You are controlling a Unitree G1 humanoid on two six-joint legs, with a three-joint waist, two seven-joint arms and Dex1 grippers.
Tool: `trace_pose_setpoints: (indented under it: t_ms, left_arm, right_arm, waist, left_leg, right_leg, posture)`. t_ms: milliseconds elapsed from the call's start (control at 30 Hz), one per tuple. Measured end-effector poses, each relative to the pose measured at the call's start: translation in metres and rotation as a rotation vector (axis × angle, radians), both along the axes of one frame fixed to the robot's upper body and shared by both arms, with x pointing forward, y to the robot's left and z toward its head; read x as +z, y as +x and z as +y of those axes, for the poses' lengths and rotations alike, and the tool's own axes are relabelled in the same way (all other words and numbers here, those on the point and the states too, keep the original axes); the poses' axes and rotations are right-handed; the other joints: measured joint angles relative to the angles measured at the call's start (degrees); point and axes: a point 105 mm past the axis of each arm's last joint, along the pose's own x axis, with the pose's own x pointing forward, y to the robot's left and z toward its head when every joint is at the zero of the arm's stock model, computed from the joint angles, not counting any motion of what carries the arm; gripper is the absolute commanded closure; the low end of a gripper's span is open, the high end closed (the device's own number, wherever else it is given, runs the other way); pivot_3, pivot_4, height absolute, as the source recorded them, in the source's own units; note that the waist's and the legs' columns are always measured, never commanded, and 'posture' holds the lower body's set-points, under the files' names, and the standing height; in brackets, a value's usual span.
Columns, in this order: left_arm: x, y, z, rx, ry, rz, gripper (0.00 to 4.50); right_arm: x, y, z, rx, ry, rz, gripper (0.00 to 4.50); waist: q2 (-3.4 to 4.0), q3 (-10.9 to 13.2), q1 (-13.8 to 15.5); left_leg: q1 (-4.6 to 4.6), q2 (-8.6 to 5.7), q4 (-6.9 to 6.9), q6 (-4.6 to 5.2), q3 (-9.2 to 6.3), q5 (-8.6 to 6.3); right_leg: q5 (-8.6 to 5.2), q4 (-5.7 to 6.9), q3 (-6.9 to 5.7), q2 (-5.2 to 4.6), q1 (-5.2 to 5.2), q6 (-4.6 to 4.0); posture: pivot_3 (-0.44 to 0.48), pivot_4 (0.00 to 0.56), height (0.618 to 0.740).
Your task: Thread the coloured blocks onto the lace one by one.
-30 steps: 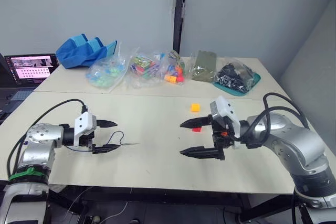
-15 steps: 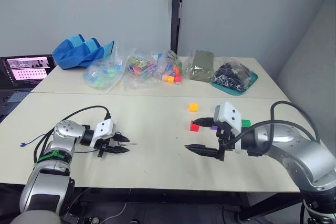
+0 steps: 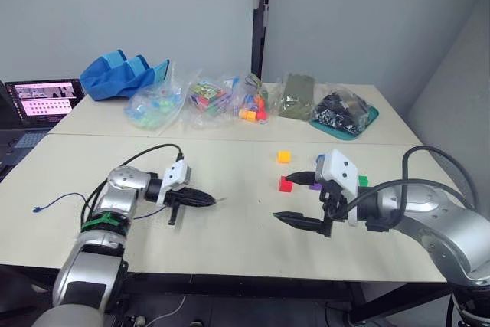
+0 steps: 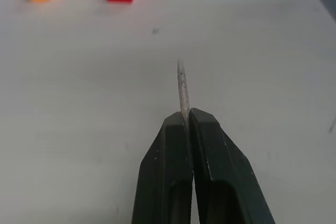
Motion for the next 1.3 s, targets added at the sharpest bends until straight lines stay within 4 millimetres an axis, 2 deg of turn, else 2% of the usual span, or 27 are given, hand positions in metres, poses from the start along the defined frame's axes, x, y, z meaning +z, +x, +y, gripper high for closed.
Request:
trace_pose_setpoints:
  t_ms: [67, 133, 233, 300, 433, 633, 800, 933, 1100, 1133, 1300]
  left_arm:
    - [-0.002, -0.003, -0.012, -0.014, -0.012, 0.017, 4.47]
    - [-0.008, -0.004, -0.032, -0.025, -0.005, 0.025, 4.47]
    - [-0.029, 0.000, -0.077, 0.007, 0.036, 0.032, 4.47]
    - [-0.032, -0.001, -0.087, -0.005, 0.058, 0.019, 4.47]
    - [-0.032, -0.005, -0.093, -0.042, 0.081, 0.033, 4.47]
    - [-0.036, -0.006, -0.087, -0.052, 0.123, 0.052, 2.59]
    - [-0.034, -0.002, -0.073, -0.038, 0.149, 0.006, 2.59]
    - [-0.034, -0.002, -0.071, -0.043, 0.151, -0.026, 2.59]
    - [-0.035, -0.003, -0.075, -0.061, 0.147, -0.037, 4.12]
    - [-0.035, -0.003, -0.077, -0.061, 0.141, -0.036, 4.31]
    - [-0.037, -0.004, -0.082, -0.061, 0.113, -0.017, 4.42]
  right_arm:
    - [0.003, 0.001, -0.003, -0.018, 0.002, -0.008, 0.00]
    - [0.000, 0.001, -0.015, -0.067, -0.025, -0.003, 0.00]
    - [-0.006, 0.000, -0.032, -0.134, -0.050, 0.017, 0.00]
    - [-0.009, -0.001, -0.035, -0.150, -0.057, 0.025, 0.00]
    - [-0.009, -0.001, -0.037, -0.176, -0.057, 0.012, 0.00]
    - [-0.011, -0.001, -0.038, -0.207, -0.055, 0.010, 0.00]
    - [-0.010, -0.002, -0.036, -0.214, -0.041, -0.001, 0.00]
    - [-0.009, -0.001, -0.035, -0.222, -0.033, -0.009, 0.00]
    - [-0.008, 0.000, -0.035, -0.225, -0.031, -0.012, 0.00]
    - [-0.008, 0.000, -0.035, -0.225, -0.031, -0.012, 0.00]
    - [-0.008, 0.001, -0.035, -0.229, -0.029, -0.014, 0.00]
  waist:
    - [0.00, 0.00, -0.13]
    - [0.01, 0.00, -0.02]
    - [-0.03, 0.01, 0.93]
    - [-0.03, 0.02, 0.60]
    - [0.03, -0.02, -0.20]
    - [0.03, -0.02, -0.21]
    - [0.03, -0.02, -0.46]
    - [0.03, -0.02, -0.27]
    - [0.03, -0.02, -0.19]
    - [0.03, -0.02, -0.15]
    - [0.03, -0.02, 0.05]
  left_leg:
    - [0.01, 0.00, 0.01, 0.00, -0.02, 0.00]
    - [0.02, -0.01, 0.02, 0.01, -0.02, 0.00]
    - [-0.01, -0.07, 0.17, 0.03, -0.06, -0.01]
    - [0.01, -0.08, 0.13, 0.04, -0.06, -0.02]
    - [0.04, -0.08, 0.09, 0.04, -0.08, -0.02]
    - [0.03, -0.08, 0.10, 0.04, -0.10, -0.02]
    - [0.04, -0.08, 0.09, 0.05, -0.10, -0.02]
    - [0.03, -0.08, 0.10, 0.04, -0.10, -0.02]
    - [0.03, -0.08, 0.12, 0.04, -0.10, -0.02]
    - [0.03, -0.08, 0.12, 0.04, -0.10, -0.02]
    - [0.00, -0.08, 0.12, 0.05, -0.10, -0.02]
  right_leg:
    - [0.00, 0.00, -0.01, 0.01, 0.00, 0.00]
    - [0.00, -0.01, -0.01, 0.00, 0.03, 0.00]
    - [0.03, -0.07, 0.00, -0.03, 0.10, 0.07]
    - [0.03, -0.05, 0.02, -0.02, 0.08, 0.07]
    - [0.02, -0.03, 0.02, -0.02, 0.08, 0.06]
    - [0.02, -0.04, 0.01, -0.02, 0.08, 0.06]
    - [0.02, -0.04, 0.01, -0.02, 0.08, 0.06]
    - [0.02, -0.04, 0.01, -0.02, 0.08, 0.06]
    - [0.02, -0.04, 0.01, -0.02, 0.09, 0.06]
    - [0.02, -0.04, 0.01, -0.03, 0.09, 0.06]
    - [0.02, -0.08, 0.00, -0.03, 0.09, 0.06]
  posture:
    - [0.000, 0.150, 0.740]
    - [0.000, 0.150, 0.740]
    - [0.000, 0.150, 0.740]
    - [0.000, 0.150, 0.740]
    - [0.000, 0.150, 0.740]
    - [0.000, 0.150, 0.740]
    - [0.000, 0.150, 0.740]
    - [0.000, 0.150, 0.740]
    - [0.000, 0.150, 0.740]
    - [0.000, 0.150, 0.740]
    - [0.000, 0.150, 0.740]
